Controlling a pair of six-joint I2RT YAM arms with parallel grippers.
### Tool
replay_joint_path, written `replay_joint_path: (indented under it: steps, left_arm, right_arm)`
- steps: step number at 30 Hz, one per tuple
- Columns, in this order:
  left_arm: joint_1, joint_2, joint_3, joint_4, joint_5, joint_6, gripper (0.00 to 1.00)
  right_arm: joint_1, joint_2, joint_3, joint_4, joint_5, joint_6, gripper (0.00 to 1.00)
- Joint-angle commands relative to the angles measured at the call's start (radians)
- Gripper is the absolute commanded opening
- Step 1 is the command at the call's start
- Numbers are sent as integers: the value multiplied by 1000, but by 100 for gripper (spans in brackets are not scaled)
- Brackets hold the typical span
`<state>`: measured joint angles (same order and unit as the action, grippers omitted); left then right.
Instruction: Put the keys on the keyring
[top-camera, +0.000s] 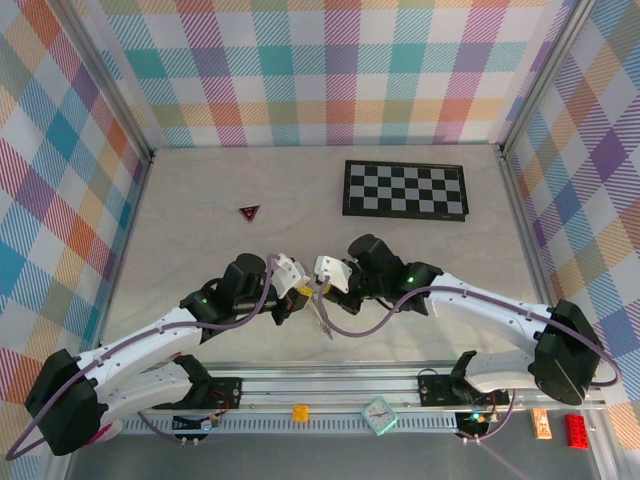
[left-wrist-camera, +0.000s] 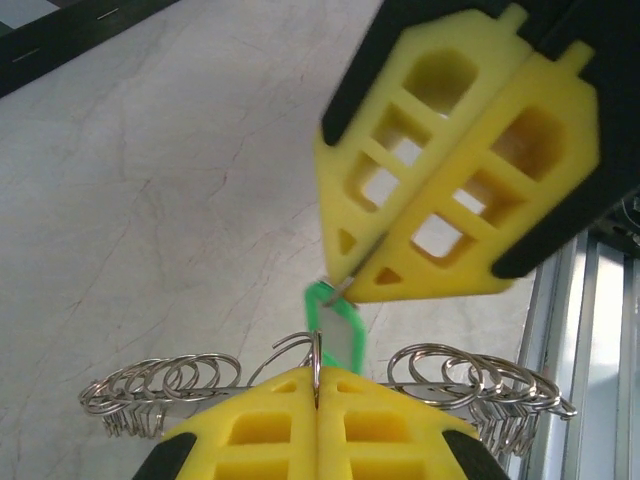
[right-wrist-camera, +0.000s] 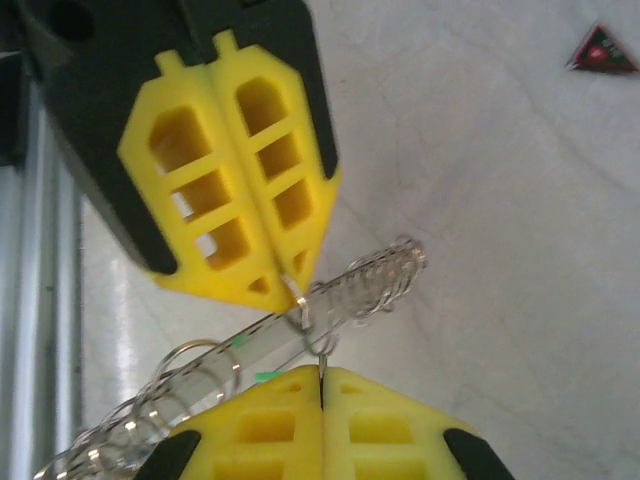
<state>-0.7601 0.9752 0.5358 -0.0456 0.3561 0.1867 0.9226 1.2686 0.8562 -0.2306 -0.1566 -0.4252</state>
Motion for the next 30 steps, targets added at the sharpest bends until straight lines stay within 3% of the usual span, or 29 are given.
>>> replay_joint_path:
  steps: [1, 30]
  left_arm:
    - [-10, -5, 26, 30, 30, -42, 0]
    - [-10, 7, 29, 66, 30, -142, 0]
  right_arm:
    - [17, 8, -5, 67, 41, -92, 0]
    - [81, 2, -42, 54, 89, -153, 0]
